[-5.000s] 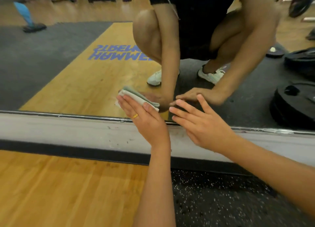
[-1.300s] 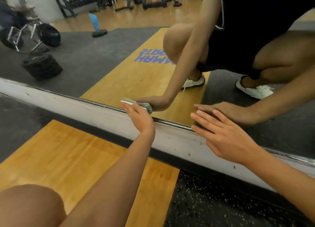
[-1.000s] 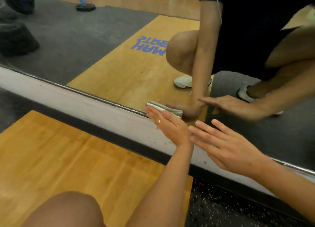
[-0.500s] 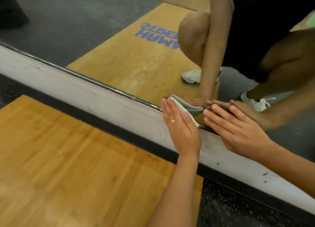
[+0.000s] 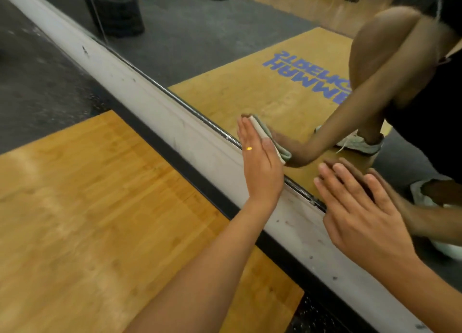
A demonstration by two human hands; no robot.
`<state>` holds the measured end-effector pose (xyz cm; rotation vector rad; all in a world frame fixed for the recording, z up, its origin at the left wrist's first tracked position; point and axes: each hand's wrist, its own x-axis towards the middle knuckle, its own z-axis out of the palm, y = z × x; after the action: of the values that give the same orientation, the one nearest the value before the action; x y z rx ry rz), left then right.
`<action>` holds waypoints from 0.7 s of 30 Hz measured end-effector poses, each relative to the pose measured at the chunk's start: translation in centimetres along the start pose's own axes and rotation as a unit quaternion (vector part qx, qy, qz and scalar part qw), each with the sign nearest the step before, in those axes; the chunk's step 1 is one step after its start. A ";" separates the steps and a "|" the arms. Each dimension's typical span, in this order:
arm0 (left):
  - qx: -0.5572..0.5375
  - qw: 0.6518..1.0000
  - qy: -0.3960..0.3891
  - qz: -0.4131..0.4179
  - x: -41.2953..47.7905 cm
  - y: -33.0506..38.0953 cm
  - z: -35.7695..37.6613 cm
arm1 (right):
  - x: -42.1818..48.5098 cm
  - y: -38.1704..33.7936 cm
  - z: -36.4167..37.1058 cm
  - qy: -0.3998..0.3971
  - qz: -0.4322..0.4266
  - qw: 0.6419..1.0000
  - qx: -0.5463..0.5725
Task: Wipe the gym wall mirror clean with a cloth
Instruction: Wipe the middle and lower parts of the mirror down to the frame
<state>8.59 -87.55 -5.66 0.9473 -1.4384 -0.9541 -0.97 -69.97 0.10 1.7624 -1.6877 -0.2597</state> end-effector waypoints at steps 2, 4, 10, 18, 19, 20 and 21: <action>-0.026 0.999 0.039 -0.017 2.1 0.7 0.1 | -0.3 -0.2 0.2 -0.007 0.003 1.000 0.009; -0.052 0.994 0.090 -0.042 3.5 1.6 0.6 | -0.6 -0.2 0.4 -0.018 0.000 1.000 0.011; -0.072 0.994 0.085 -0.017 -2.7 3.2 3.5 | -0.7 0.1 0.6 -0.020 -0.008 1.000 0.011; -0.100 0.971 0.153 -0.155 6.0 0.8 0.6 | -0.5 0.2 0.3 -0.018 -0.004 1.000 -0.006; -0.104 0.968 0.160 -0.162 7.9 1.1 -0.3 | -0.5 0.2 0.3 -0.016 -0.001 1.000 -0.007; -0.107 0.968 0.164 -0.157 9.5 1.3 -1.1 | -0.5 0.1 0.3 -0.015 0.000 1.000 -0.005; -0.109 0.971 0.163 -0.135 10.7 1.7 -1.7 | -0.5 0.0 0.3 -0.016 -0.001 1.000 -0.002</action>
<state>9.53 -96.99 -0.24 1.0940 -0.9228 -1.0729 -1.24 -69.59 -0.31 1.7655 -1.7062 -0.2926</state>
